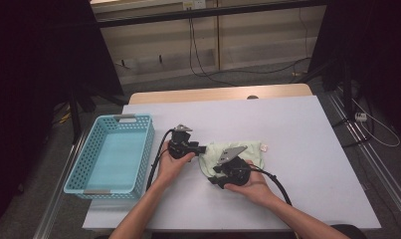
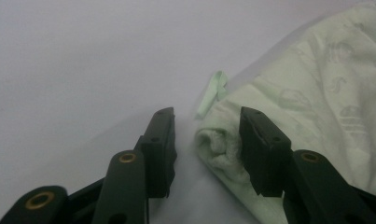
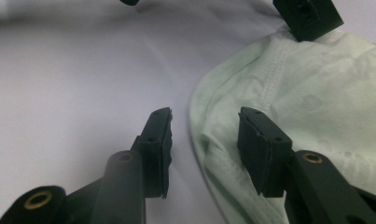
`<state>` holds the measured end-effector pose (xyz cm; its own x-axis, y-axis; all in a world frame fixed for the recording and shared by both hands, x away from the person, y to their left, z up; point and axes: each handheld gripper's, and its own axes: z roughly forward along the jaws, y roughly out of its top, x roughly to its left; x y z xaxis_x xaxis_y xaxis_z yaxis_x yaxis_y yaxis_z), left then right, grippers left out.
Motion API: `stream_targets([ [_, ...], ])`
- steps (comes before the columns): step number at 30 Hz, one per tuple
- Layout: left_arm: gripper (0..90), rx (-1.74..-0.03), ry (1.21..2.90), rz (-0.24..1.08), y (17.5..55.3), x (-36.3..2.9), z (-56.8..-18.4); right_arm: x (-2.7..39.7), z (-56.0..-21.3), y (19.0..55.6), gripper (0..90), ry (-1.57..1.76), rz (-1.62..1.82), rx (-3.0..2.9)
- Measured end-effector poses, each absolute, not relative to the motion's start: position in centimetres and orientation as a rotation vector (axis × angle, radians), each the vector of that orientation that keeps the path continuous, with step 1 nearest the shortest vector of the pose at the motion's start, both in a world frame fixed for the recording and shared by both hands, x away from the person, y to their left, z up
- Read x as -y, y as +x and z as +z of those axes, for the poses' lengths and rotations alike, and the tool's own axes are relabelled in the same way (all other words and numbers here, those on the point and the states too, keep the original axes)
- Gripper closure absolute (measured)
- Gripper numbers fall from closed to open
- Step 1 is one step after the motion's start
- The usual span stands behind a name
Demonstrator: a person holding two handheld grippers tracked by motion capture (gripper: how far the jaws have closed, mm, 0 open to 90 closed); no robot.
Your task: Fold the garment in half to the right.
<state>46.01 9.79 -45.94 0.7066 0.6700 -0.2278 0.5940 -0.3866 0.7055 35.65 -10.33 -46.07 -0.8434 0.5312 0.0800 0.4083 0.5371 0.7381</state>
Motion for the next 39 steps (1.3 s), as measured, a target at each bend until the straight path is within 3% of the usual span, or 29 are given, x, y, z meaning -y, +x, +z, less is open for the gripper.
stream_targets([
  [5,59.4,-0.956,2.101,0.142,45.5,-9.4,-46.1,10.2,-46.0,35.7,55.8,0.814,1.189,-2.616],
  [7,70.8,-0.94,2.101,0.121,45.3,-9.1,-46.1,10.2,-46.0,35.6,55.7,0.803,1.177,-2.619],
  [13,77.7,-0.921,2.098,0.149,45.1,-8.9,-46.1,10.0,-45.8,35.6,55.6,0.786,1.156,-2.615],
  [23,78.6,-0.941,2.052,0.177,45.0,-9.3,-45.7,9.6,-45.7,35.1,55.8,0.752,1.093,-2.617],
  [28,78.5,-0.945,2.03,0.18,45.0,-9.4,-45.6,9.5,-45.6,35.3,69.5,0.798,1.052,-2.581],
  [35,78.5,-0.96,2.022,0.175,45.0,-9.2,-45.7,9.1,-45.6,35.2,65.3,0.802,1.059,-2.57],
  [39,78.5,-0.954,2.026,0.188,44.9,-9.2,-45.6,8.7,-45.6,35.3,73.6,0.791,1.053,-2.591],
])
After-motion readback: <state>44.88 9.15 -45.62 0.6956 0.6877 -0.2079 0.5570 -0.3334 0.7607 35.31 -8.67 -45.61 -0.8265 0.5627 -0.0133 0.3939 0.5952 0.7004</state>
